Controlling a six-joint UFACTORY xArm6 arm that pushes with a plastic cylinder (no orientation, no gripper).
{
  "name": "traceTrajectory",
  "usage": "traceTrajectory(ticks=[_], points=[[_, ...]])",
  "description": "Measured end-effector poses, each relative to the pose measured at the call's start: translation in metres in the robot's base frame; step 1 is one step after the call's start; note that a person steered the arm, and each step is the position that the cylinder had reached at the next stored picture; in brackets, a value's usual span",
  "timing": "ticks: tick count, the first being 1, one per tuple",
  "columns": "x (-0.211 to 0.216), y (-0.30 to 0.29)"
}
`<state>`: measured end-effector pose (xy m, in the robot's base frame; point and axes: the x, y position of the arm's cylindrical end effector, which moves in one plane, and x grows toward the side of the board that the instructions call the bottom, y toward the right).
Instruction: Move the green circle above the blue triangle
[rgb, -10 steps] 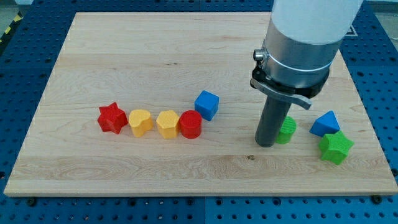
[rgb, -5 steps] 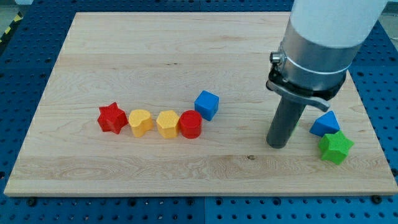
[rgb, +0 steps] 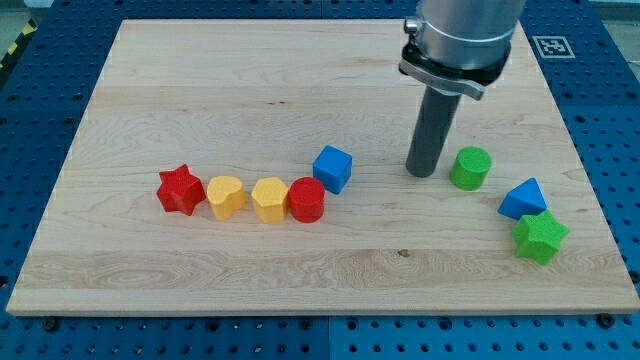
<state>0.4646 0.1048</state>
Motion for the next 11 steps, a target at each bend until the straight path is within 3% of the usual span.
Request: traceTrajectory(ticks=[9, 10, 11], points=[[0.001, 0.056], [-0.027, 0.009], [-0.038, -0.074]])
